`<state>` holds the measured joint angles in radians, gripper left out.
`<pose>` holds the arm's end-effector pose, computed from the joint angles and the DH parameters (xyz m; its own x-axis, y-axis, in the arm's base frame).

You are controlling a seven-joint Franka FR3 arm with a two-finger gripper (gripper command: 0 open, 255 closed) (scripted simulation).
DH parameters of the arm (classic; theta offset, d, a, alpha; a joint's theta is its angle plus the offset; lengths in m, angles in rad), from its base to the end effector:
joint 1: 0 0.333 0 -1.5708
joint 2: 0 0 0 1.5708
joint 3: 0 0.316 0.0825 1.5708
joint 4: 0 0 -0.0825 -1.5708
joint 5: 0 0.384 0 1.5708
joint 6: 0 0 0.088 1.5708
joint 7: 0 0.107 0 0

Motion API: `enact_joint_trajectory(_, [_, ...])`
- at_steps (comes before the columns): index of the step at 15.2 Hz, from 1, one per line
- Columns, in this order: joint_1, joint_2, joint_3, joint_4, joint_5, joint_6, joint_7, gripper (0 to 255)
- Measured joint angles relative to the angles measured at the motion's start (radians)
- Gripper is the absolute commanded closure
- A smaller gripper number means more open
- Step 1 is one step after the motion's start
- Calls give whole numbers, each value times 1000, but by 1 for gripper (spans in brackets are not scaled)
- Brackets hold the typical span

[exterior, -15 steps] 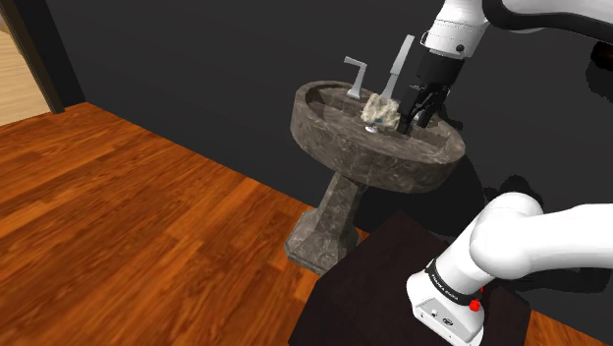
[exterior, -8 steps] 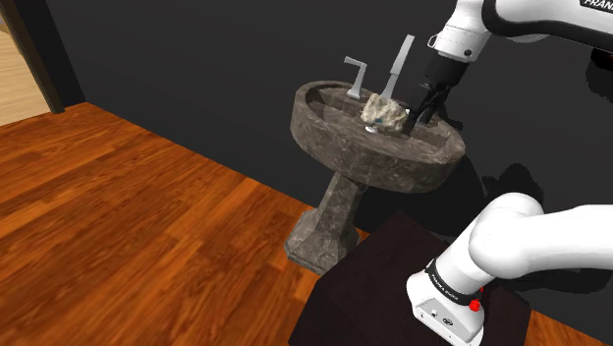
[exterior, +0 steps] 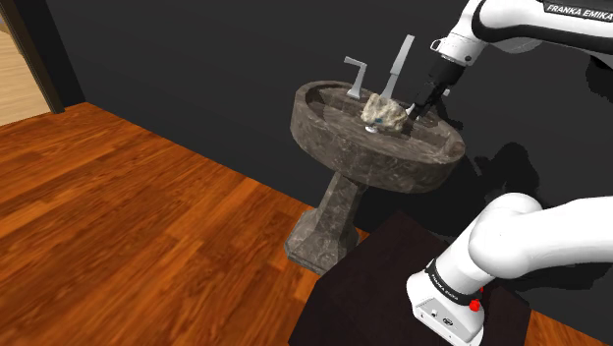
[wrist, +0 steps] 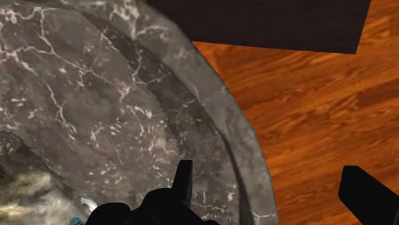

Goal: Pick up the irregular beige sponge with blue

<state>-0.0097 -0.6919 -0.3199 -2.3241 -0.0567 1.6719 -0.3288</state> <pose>0.3232 -0.1418 0.5696 0.9958 0.0690 0.0610 0.0765 -0.9882 -0.1324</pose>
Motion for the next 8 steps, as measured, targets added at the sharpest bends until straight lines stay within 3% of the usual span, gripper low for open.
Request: enact_joint_trajectory(8, [53,207,-246,130,44,119,-311,0])
